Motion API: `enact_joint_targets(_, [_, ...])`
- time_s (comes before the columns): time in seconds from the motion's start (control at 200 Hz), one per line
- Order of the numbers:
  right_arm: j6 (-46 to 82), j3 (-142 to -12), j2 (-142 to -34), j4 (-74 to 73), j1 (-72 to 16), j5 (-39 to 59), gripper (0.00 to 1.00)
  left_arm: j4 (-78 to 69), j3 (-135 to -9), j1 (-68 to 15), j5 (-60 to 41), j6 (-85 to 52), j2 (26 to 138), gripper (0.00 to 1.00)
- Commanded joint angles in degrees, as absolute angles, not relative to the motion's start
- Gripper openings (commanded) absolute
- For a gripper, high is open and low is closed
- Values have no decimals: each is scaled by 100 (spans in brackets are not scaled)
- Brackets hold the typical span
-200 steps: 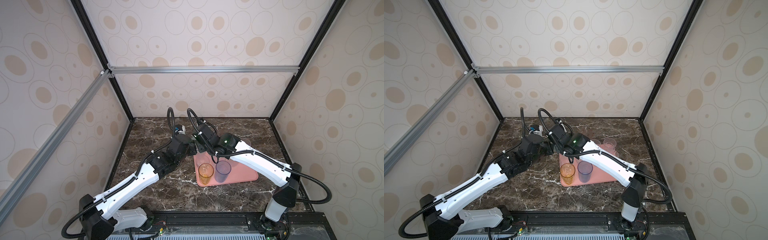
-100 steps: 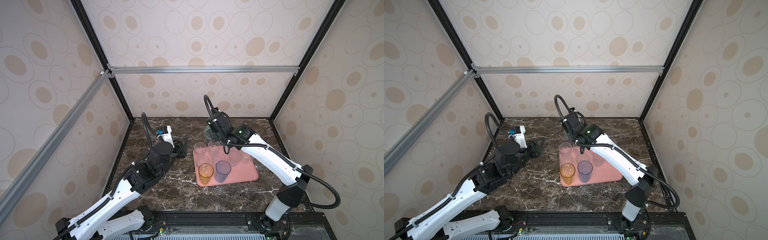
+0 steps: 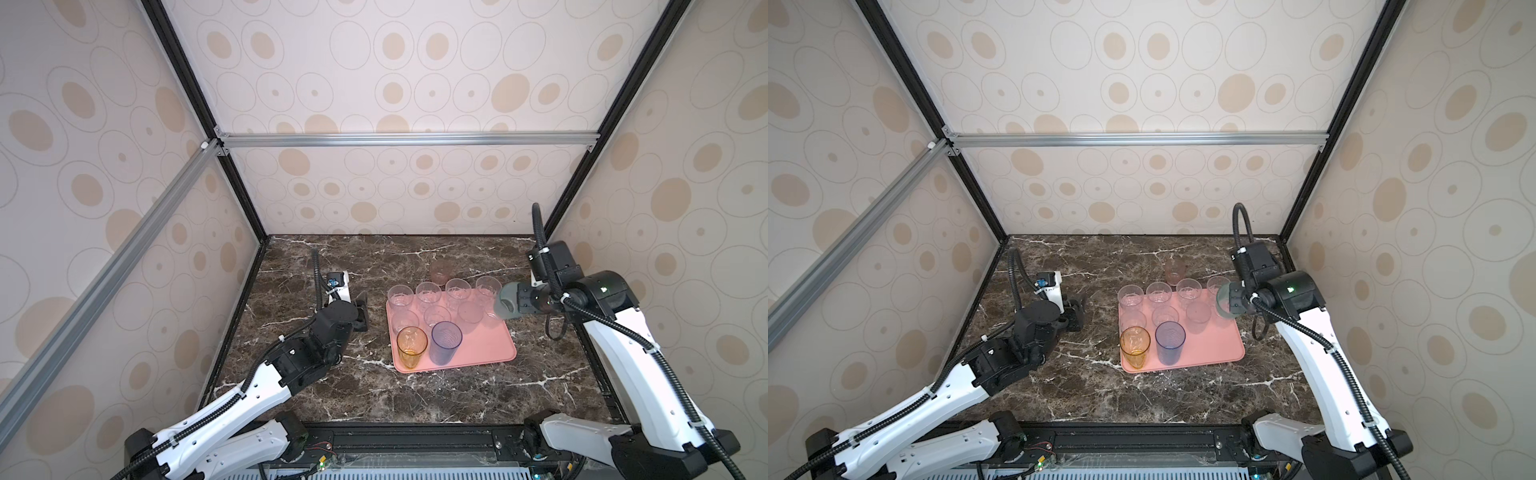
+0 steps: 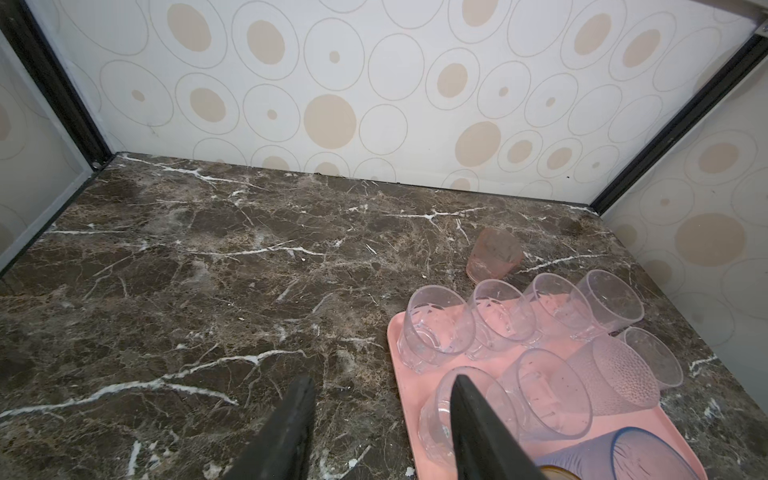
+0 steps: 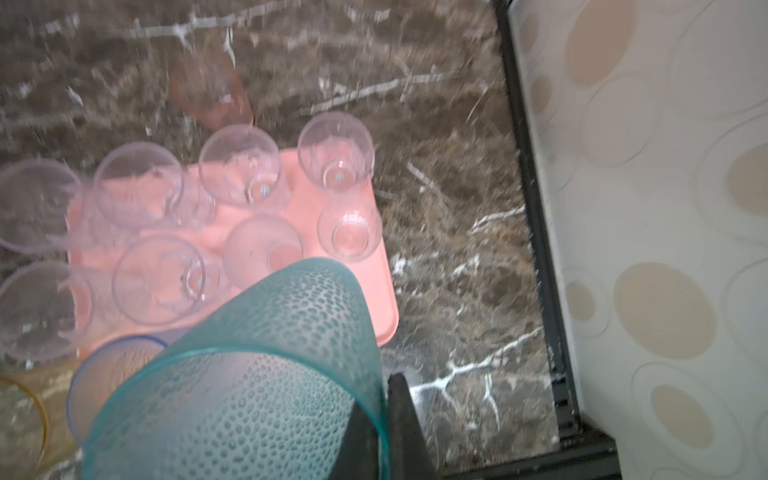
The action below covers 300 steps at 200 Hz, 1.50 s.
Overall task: Place the glasses into the tray
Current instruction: 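Lower the teal glass beside the blue glass on the tray with right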
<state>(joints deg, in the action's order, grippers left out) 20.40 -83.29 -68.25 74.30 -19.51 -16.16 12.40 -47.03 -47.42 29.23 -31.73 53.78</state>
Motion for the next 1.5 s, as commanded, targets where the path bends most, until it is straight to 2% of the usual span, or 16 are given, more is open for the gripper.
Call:
enact_joint_targets(0.0, [2364,-7793,-6795,7490,-1931,-866,4,816,-4711,-4782,2665,-3050,5545,53])
enact_joint_targets(0.14, [2495,-7106,-6965,6863,-1932,-487,2,722,-4646,-4795,2549,-3102,5588,52])
enact_joint_targets(0.525, [2505,-6266,-7631,5818,-1934,-507,1,695,-4301,-4808,2628,-3222,5343,53])
enact_joint_targets(1.03, [2481,-6009,-8057,5381,-2084,-882,1,648,-4307,-4817,2518,-3243,5480,52])
enact_joint_targets(1.32, [2517,-6001,-8038,5528,-2244,-966,4,648,-4272,-4816,2575,-3230,5449,53])
enact_joint_targets(1.495, [2549,-6020,-8016,5626,-2266,-942,9,606,-4300,-4816,2514,-3208,5504,53])
